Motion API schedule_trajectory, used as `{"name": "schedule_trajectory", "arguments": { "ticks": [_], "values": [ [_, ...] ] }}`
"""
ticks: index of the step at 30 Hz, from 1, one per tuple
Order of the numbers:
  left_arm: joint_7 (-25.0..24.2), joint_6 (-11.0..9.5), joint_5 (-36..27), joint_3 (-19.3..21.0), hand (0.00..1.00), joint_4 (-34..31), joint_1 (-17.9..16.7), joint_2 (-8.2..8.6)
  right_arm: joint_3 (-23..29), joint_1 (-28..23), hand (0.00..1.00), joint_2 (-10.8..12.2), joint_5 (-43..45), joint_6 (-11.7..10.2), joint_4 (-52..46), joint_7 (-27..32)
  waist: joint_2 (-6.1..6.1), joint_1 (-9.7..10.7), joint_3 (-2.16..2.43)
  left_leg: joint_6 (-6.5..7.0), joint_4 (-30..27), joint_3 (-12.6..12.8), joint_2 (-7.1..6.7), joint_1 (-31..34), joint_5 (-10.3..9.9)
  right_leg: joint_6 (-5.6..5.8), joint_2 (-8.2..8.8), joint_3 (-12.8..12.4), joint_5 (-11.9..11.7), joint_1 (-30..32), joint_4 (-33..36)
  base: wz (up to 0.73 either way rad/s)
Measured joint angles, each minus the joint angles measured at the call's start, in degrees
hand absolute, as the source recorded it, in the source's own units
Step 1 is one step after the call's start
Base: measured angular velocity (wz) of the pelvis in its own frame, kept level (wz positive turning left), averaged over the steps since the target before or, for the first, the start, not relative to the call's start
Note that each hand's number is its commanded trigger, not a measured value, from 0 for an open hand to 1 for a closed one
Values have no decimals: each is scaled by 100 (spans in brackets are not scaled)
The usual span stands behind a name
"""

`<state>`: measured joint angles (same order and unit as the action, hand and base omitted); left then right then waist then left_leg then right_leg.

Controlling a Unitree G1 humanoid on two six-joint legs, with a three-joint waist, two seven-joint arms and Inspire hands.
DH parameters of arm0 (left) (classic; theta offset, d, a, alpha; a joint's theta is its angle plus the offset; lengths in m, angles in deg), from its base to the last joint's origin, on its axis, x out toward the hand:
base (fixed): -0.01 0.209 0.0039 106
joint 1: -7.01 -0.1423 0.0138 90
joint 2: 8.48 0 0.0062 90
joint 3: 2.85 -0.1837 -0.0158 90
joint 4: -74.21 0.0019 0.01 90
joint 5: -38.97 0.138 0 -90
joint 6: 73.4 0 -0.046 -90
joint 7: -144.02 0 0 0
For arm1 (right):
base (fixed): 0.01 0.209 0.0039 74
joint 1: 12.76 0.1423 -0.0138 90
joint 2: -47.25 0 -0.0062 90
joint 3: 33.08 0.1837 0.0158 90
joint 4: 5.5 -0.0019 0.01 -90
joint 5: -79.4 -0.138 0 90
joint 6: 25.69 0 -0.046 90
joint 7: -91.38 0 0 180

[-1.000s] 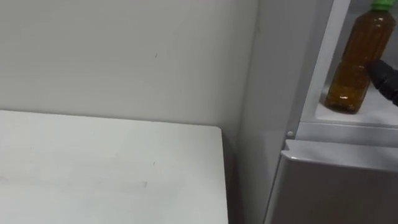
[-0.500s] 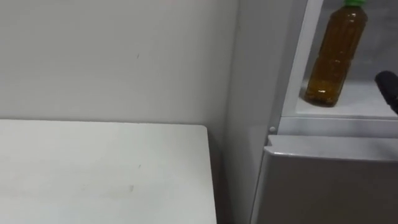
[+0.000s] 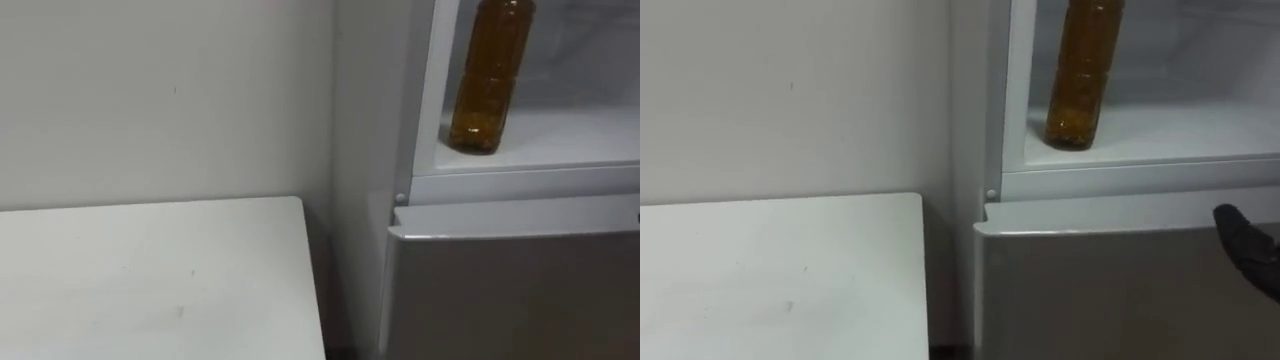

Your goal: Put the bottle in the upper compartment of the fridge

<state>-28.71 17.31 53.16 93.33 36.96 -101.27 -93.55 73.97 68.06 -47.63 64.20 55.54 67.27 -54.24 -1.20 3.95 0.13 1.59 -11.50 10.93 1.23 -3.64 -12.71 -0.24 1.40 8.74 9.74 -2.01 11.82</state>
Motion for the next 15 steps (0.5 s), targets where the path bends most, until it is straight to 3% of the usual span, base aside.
{"name": "schedule_trajectory", "arguments": {
  "ticks": [5, 8, 12, 15],
  "values": [
    [3, -62, 4, -197, 0, 17, -15, 7, -5, -208, 0, 189, 174, 0, 325, 378, 39, -27, -22, 3, -15, -6, -21, 45, -35, 23, -8, -10, 16, 21, -4, -1],
    [149, -91, -1, -254, 0, 85, -18, 2, -68, -394, 0, 353, 262, -188, 607, 621, 73, -34, -9, 0, -7, -20, -18, 19, -38, 24, -13, 12, 17, -11, -28, 1],
    [294, -111, -18, -421, 0, 262, -82, 8, -472, -787, 0, 575, 392, -240, 1221, 768, 90, -126, -29, -12, 89, -15, -3, -119, -44, 24, -35, -10, 17, -106, -39, -3],
    [363, -123, -18, -444, 0, 480, -21, 20, -769, -802, 0, 664, 416, -244, 1944, 726, 114, -128, -23, -13, 89, -15, 5, -118, -45, 23, -42, -74, 17, -95, -34, -6]
  ]
}}
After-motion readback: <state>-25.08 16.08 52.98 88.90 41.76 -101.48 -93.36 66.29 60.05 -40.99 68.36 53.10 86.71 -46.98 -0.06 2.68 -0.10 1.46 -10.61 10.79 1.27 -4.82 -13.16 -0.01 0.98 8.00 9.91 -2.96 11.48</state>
